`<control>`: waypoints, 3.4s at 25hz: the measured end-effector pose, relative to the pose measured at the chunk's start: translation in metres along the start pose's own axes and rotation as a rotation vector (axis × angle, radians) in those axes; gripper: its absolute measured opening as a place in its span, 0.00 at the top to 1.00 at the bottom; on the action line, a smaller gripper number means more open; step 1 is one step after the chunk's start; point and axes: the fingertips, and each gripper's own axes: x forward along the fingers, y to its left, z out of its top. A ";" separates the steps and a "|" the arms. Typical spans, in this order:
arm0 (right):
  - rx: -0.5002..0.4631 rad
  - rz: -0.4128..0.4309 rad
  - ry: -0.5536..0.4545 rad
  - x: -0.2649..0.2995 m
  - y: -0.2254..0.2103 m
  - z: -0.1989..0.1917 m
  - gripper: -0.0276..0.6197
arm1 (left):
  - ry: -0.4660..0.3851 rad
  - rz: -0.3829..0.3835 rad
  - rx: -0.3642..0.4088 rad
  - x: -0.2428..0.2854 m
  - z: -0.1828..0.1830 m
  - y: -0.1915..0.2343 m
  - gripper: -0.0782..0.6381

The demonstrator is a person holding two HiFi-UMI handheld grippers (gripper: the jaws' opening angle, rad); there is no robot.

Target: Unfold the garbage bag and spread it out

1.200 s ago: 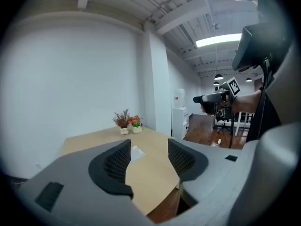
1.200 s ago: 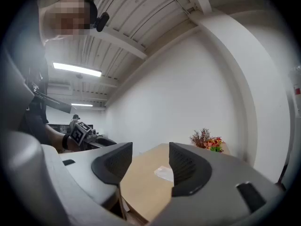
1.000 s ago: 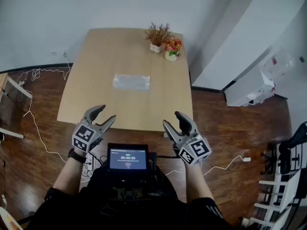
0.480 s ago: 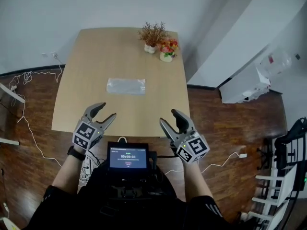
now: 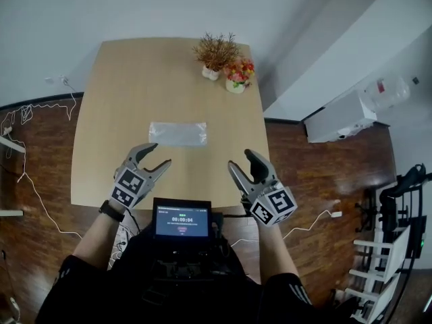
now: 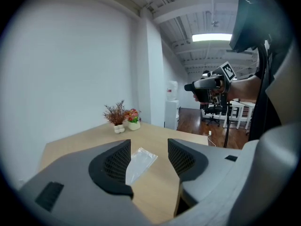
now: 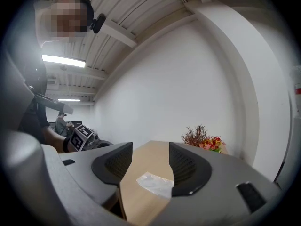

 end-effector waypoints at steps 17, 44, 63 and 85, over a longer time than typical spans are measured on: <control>0.045 0.013 0.056 0.084 -0.057 -0.013 0.55 | 0.058 -0.050 -0.106 0.077 -0.011 0.050 0.58; 0.109 0.131 0.324 0.150 -0.097 -0.135 0.55 | 0.498 -0.305 0.082 0.265 -0.134 -0.018 0.69; 0.185 0.140 0.411 0.140 -0.106 -0.191 0.55 | 0.624 -0.372 0.077 0.294 -0.174 -0.044 0.82; 0.191 0.186 0.483 0.154 -0.088 -0.229 0.56 | 0.297 -0.326 -0.454 0.265 -0.117 -0.007 0.89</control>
